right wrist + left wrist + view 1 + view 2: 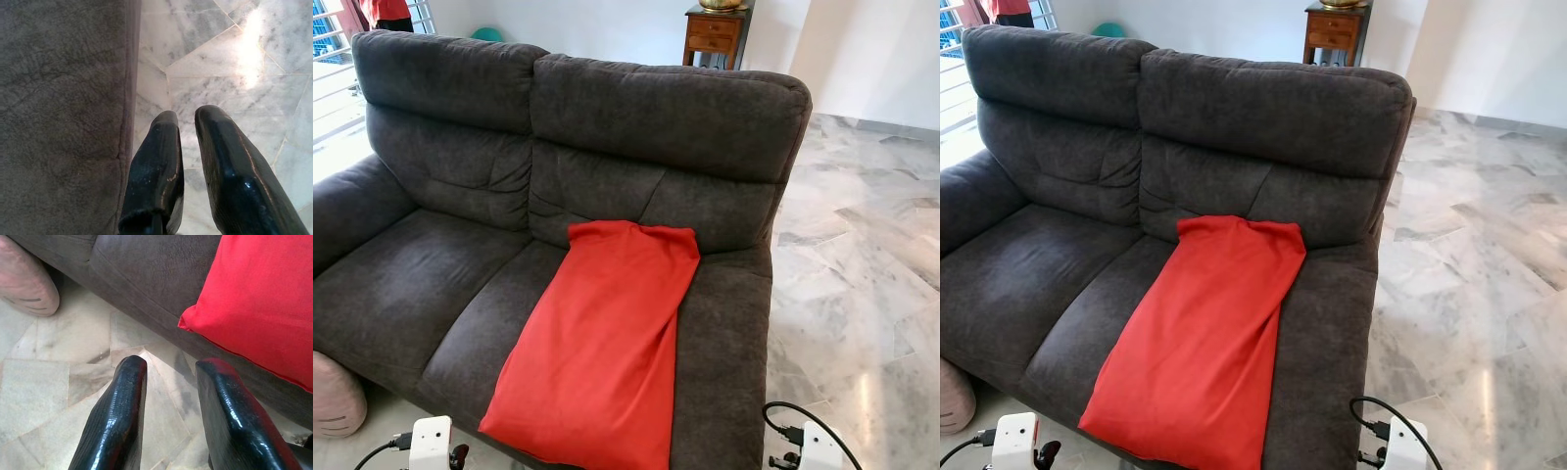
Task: Move the pillow to the sofa from floor
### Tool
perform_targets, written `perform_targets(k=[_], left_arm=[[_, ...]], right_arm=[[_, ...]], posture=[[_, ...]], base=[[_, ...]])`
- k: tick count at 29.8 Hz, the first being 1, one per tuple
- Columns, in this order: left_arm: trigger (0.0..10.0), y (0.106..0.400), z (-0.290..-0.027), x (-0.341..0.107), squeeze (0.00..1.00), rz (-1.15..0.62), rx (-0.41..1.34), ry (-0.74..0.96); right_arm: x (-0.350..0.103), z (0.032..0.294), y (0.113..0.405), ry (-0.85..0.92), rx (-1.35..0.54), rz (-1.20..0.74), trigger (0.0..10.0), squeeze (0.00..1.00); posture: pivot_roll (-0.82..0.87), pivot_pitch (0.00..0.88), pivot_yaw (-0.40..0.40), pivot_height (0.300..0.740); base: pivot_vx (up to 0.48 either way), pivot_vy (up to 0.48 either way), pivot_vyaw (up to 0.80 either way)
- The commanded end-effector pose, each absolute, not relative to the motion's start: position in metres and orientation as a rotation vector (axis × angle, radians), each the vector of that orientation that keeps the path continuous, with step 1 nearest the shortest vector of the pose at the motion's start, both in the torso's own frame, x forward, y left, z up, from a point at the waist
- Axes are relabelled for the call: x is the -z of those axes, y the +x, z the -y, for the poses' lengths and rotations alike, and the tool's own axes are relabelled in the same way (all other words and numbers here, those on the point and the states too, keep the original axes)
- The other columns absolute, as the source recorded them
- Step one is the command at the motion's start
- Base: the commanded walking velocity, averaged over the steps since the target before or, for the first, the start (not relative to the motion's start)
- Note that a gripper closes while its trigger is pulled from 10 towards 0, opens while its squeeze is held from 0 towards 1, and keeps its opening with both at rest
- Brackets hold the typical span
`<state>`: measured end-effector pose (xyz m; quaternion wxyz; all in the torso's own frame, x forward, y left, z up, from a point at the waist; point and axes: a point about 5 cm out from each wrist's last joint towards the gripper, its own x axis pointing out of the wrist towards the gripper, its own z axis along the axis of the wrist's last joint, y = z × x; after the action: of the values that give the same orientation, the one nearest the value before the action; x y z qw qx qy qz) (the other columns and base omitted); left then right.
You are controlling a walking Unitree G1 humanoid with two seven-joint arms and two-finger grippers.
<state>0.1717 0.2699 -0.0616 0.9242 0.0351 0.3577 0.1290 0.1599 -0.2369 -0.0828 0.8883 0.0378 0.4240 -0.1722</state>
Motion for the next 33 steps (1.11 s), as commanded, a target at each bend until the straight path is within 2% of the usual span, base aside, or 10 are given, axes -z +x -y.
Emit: perform_targets(k=[1,28,33], left_arm=[[10.0,0.1651,-0.2712,0.0651,0.00,-0.767,-0.267,0.071],[10.0,0.1642,-0.2654,0.0683,0.00,-0.790,-0.251,0.073],[10.0,0.1624,-0.2641,0.0703,0.00,-0.812,-0.253,0.081]], right_arm=[[0.0832,0.2356,0.1600,0.079,0.353,-0.887,10.0,0.00],[0.0846,0.2311,0.1607,0.085,0.331,-0.906,10.0,0.00],[0.0850,0.2307,0.1602,0.084,0.327,-0.911,10.0,0.00]], posture=[[0.13,0.000,-0.005,0.740],[0.13,0.000,-0.006,0.740],[0.13,0.000,-0.010,0.740]], base=[[-0.255,0.000,0.00],[-0.256,0.000,0.00],[0.000,0.000,0.00]])
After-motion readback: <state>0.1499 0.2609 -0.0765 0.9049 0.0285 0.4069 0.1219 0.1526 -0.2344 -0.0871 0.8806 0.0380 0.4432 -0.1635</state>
